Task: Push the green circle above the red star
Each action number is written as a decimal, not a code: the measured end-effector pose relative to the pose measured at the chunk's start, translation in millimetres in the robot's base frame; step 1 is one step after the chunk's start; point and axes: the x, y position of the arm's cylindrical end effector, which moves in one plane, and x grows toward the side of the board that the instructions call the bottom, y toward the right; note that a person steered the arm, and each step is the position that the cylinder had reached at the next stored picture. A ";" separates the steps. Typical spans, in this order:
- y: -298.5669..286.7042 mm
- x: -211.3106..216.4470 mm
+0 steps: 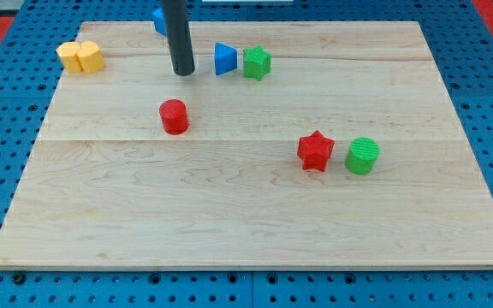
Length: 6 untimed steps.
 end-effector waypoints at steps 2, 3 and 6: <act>88.0 66.2; 214.2 99.1; 243.3 163.8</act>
